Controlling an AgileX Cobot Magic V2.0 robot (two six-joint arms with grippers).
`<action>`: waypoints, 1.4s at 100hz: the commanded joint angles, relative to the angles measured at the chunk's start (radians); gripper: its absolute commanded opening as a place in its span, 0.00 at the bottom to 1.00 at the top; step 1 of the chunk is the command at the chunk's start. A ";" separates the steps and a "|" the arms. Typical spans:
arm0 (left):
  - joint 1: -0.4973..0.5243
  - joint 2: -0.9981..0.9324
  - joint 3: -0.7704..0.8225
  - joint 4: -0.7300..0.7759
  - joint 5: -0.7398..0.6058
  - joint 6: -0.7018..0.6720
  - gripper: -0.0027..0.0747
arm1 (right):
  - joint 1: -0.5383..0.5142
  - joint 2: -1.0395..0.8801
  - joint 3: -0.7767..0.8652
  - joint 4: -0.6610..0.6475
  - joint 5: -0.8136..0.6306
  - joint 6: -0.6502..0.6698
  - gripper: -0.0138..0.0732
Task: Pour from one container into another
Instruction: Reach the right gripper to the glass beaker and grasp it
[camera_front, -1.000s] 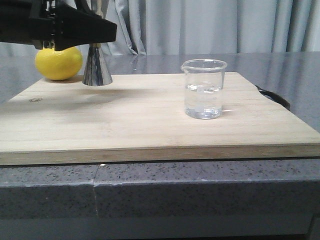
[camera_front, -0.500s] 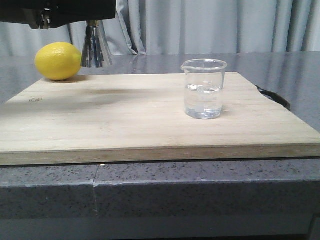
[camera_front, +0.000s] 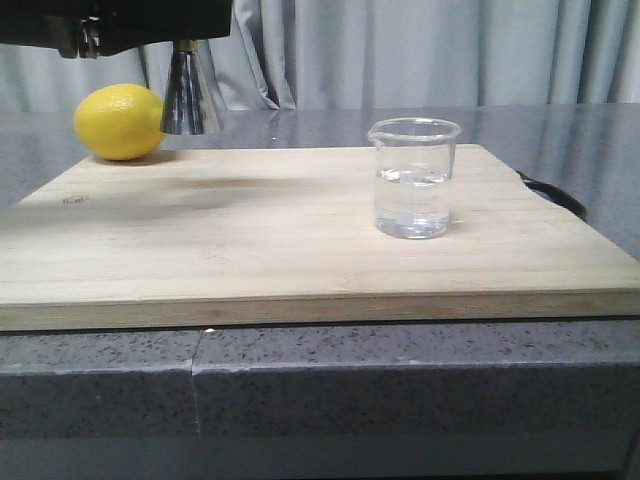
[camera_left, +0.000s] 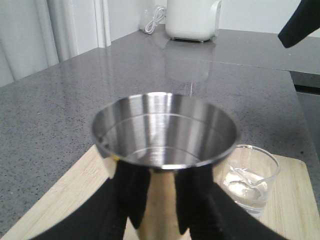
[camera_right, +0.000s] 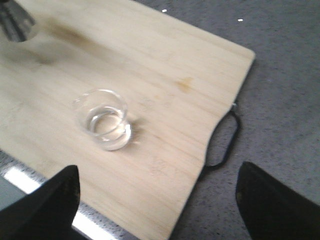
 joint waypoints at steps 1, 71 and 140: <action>-0.010 -0.043 -0.030 -0.098 0.087 -0.012 0.30 | 0.060 0.025 -0.057 0.003 -0.004 -0.015 0.82; -0.010 -0.043 -0.030 -0.098 0.085 -0.012 0.30 | 0.179 0.044 0.372 0.109 -0.741 -0.028 0.82; -0.010 -0.043 -0.030 -0.098 0.084 -0.012 0.30 | 0.278 0.293 0.662 0.112 -1.644 0.014 0.82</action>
